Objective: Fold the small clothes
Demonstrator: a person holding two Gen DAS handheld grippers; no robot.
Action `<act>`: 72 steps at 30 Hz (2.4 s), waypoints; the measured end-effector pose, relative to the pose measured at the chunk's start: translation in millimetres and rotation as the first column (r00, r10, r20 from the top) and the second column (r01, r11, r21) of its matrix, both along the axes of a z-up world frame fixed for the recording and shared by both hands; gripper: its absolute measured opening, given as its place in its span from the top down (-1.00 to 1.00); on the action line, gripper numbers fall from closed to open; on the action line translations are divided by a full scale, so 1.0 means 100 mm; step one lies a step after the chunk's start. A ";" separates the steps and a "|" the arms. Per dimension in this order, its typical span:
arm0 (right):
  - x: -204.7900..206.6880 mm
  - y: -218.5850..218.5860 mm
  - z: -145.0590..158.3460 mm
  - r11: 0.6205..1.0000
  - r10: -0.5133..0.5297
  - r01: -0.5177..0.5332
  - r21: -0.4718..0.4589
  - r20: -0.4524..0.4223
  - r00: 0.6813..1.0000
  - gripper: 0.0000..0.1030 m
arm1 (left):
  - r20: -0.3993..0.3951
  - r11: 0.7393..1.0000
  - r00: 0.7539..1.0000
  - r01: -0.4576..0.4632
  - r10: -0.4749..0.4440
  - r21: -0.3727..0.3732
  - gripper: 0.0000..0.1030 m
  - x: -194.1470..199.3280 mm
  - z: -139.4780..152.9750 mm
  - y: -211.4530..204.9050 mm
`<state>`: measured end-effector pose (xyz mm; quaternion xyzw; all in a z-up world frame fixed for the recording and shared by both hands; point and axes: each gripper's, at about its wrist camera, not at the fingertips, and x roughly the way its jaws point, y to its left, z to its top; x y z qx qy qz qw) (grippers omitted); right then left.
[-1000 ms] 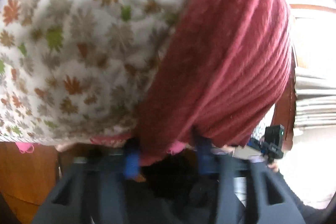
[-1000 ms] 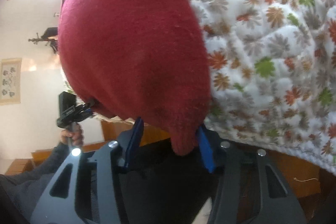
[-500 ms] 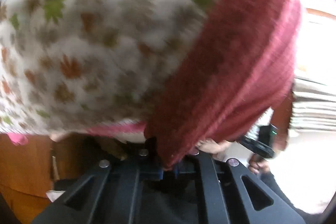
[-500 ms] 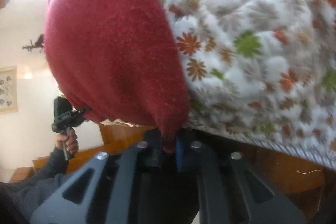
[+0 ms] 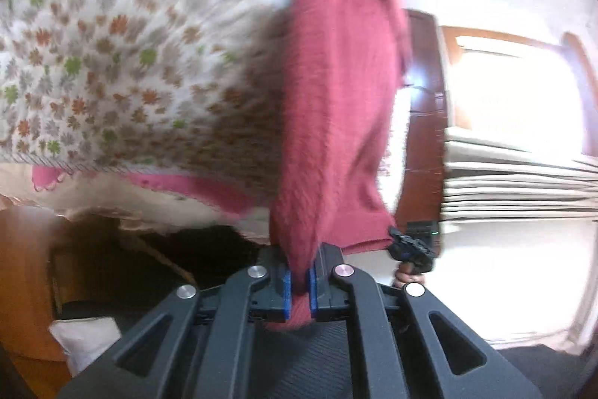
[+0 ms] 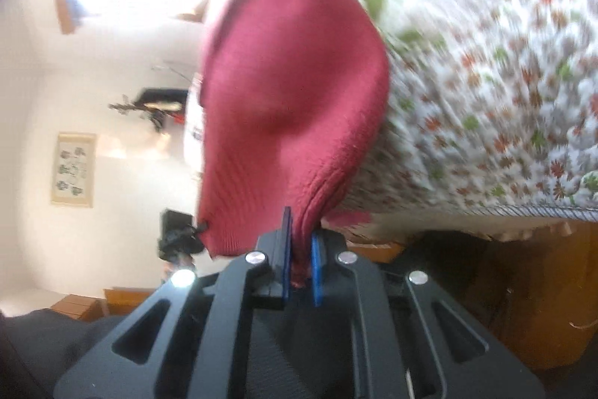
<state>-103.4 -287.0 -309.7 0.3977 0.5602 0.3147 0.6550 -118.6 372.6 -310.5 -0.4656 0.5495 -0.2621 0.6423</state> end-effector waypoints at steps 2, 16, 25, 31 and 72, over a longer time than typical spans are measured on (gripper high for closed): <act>0.04 -0.07 0.19 0.999 -0.018 0.017 0.040 0.033 0.999 0.86 | 0.030 0.998 0.999 -0.023 0.025 -0.061 0.89 -0.04 0.17 0.10; 1.66 -0.07 0.73 0.978 -0.163 0.146 0.148 0.112 0.980 0.86 | -0.026 0.850 0.915 -0.385 0.403 -0.358 0.89 1.27 0.42 0.23; 2.39 0.13 0.20 0.988 -0.153 0.154 0.023 -0.050 0.987 0.58 | -0.238 0.796 0.833 -0.550 0.499 -0.254 0.65 1.90 -0.03 0.19; 2.61 -0.02 0.11 0.988 -0.145 0.150 0.045 -0.100 0.984 0.21 | -0.307 0.701 0.766 -0.642 0.565 -0.311 -0.15 1.89 0.01 0.34; 2.68 0.70 0.21 0.832 0.240 -0.135 -0.538 0.130 0.962 0.43 | 0.168 0.723 0.972 0.004 -0.166 0.691 0.58 2.64 0.88 -0.71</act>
